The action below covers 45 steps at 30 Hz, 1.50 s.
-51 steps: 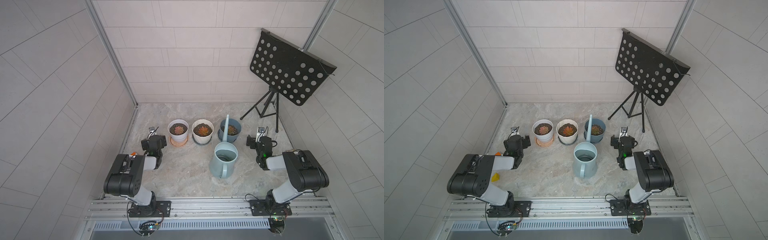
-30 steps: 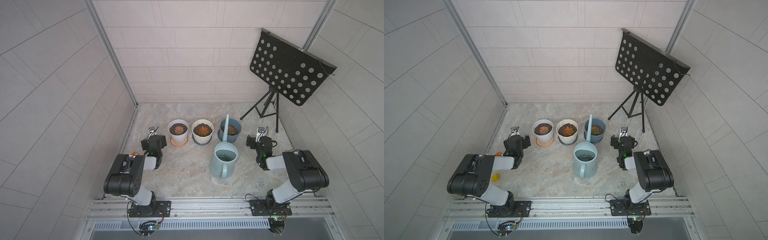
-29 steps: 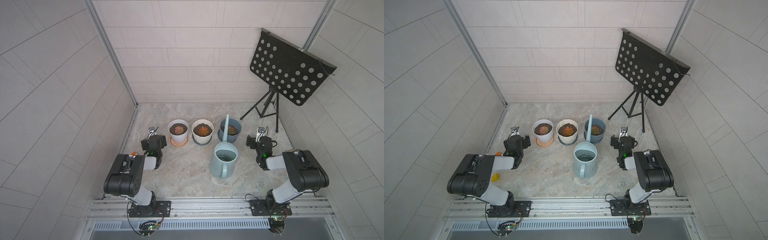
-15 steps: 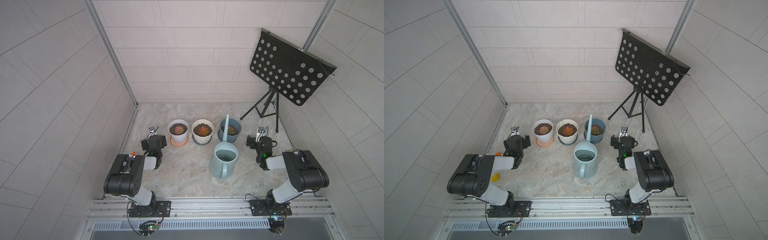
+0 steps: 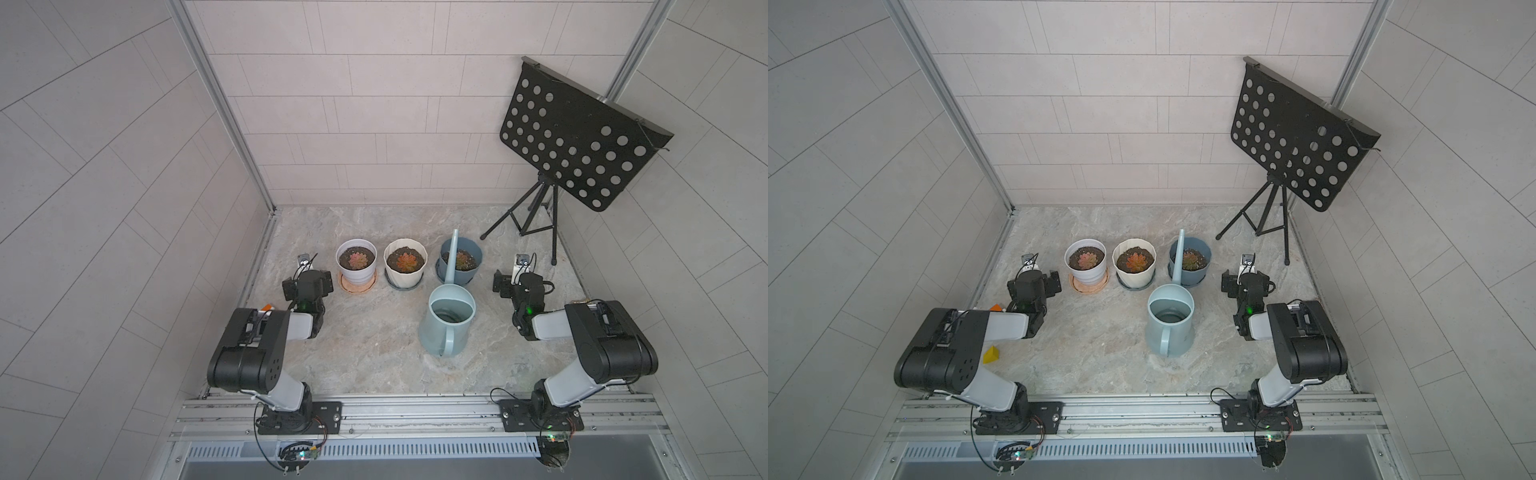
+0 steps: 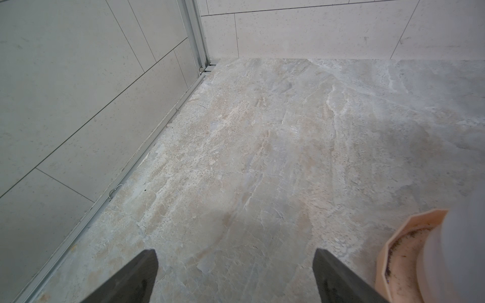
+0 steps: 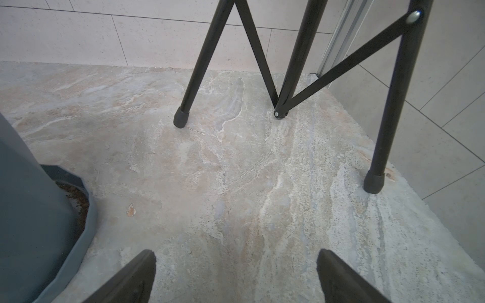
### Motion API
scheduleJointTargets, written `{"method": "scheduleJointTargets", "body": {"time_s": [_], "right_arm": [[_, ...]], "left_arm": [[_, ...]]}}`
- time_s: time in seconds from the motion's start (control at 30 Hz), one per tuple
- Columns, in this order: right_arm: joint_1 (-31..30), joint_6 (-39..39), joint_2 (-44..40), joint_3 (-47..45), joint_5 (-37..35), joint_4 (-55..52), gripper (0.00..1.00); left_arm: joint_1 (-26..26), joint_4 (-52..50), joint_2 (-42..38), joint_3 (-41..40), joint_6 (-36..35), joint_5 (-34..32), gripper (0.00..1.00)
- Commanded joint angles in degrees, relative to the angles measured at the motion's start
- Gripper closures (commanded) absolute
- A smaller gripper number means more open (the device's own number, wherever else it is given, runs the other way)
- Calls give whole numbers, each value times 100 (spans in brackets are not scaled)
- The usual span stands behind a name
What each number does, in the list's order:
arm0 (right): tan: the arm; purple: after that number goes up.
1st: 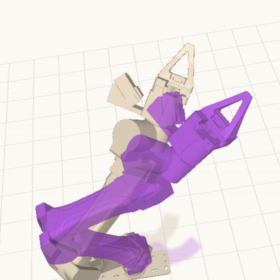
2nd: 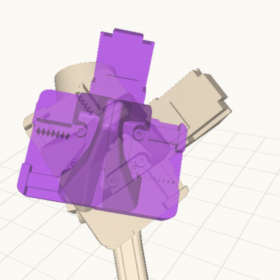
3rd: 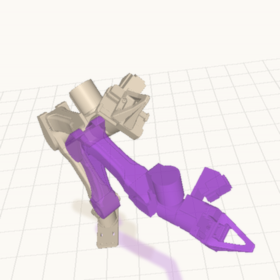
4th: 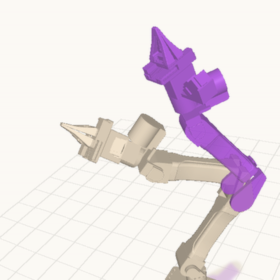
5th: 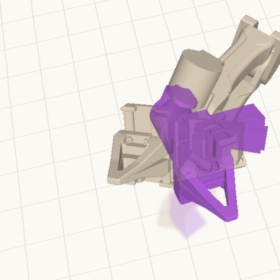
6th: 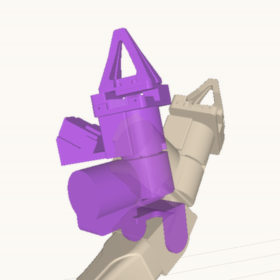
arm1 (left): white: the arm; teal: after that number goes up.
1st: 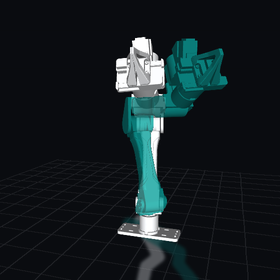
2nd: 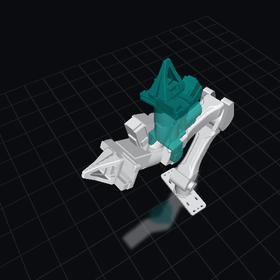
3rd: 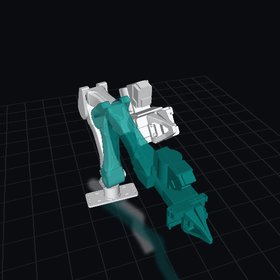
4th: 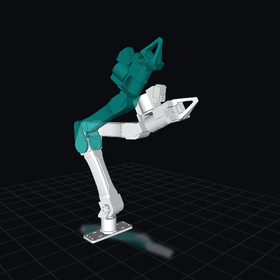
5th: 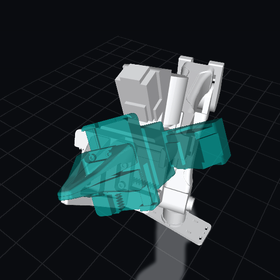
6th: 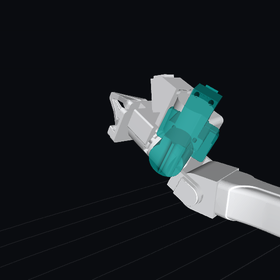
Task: Water the succulent around the soil edge
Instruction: Pick up the watering can from the center of the board.
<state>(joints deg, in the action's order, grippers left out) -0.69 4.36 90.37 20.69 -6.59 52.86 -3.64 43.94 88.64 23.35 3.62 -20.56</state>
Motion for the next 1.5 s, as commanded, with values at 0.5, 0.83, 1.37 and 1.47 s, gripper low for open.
{"method": "scheduleJointTargets", "body": {"time_s": [0.5, 0.83, 1.37, 1.47], "right_arm": [[-2058, 333, -3421, 3839, -2292, -6943, 0], [-5534, 2999, -5091, 4293, -3261, -10283, 0], [-10704, 7466, -2836, 5062, -5741, -12222, 0], [-11078, 9096, -2128, 5295, -5991, -13119, 0]], "left_arm": [[-1571, -5607, -2271, 3398, -5, -1170, 5], [-1579, -8005, -4378, 3360, 1174, -462, 0], [-1578, -9214, -4837, 3276, 1824, -407, 0], [-1580, -9279, -4831, 3275, 1857, -484, 0]]}}
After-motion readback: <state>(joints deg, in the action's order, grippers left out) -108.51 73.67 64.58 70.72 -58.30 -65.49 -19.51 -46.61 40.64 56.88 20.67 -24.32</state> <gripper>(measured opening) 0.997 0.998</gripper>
